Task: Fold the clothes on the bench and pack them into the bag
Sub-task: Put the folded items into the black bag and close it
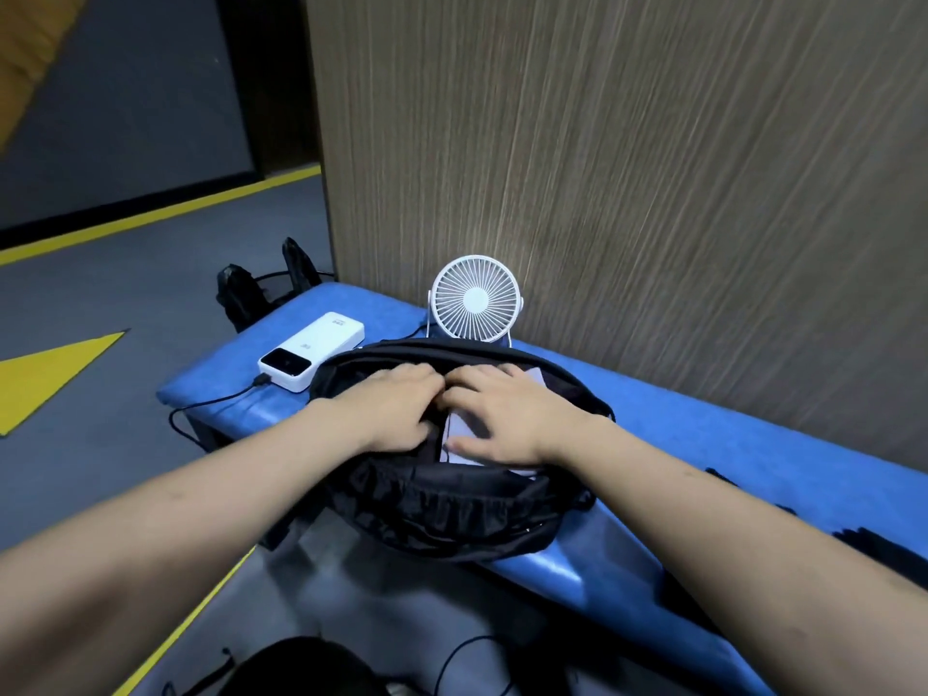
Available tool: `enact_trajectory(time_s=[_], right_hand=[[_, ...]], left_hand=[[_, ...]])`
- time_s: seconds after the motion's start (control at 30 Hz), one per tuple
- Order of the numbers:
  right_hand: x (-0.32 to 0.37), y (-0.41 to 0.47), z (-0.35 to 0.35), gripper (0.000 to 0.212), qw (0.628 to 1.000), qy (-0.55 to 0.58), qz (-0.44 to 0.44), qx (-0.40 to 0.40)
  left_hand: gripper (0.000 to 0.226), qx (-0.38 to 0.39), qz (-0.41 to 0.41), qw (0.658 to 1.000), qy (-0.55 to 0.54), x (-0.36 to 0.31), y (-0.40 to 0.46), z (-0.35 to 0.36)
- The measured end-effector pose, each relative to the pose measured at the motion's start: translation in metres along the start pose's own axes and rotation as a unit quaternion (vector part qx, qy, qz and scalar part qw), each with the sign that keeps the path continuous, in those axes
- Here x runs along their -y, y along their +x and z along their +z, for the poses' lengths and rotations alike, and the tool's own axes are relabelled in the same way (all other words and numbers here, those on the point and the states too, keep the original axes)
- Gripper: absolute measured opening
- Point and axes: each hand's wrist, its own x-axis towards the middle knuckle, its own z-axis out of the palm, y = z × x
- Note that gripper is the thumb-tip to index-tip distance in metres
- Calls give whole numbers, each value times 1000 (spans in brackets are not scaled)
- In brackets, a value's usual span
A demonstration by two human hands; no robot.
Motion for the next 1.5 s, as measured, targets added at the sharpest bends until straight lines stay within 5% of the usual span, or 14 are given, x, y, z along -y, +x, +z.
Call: enact_trajectory(time_s=[0.1,0.2,0.57,0.83,0.97,1.1,1.3,1.5], right_hand=[[1,1,7,70,999,11,22,47],[5,3,10,61,995,-20,39,93],[-26,-19,-4,47,977,25,121,171],[-28,-28,-2,57,981,105,136,92],[-34,-29,-10,80,970,204,124,47],[-34,-46,-25,74,963,248,107,-14],[-35,-129,-48,62,972,187,115,-85],[-49,-239,-53,70,976,119,176,-53]], left_hand=[[84,128,-28,990,51,9,-1,10],[103,159,-67,982,81,16,4,11],[107,243,-130,959,68,27,12,5],[92,94,-52,988,108,16,0,1],[68,14,-32,998,49,-6,-6,-16],[43,-78,-3,995,54,-37,-15,-31],[28,-192,52,979,-54,-105,-31,-32],[18,-199,112,954,-193,-201,-32,-3]])
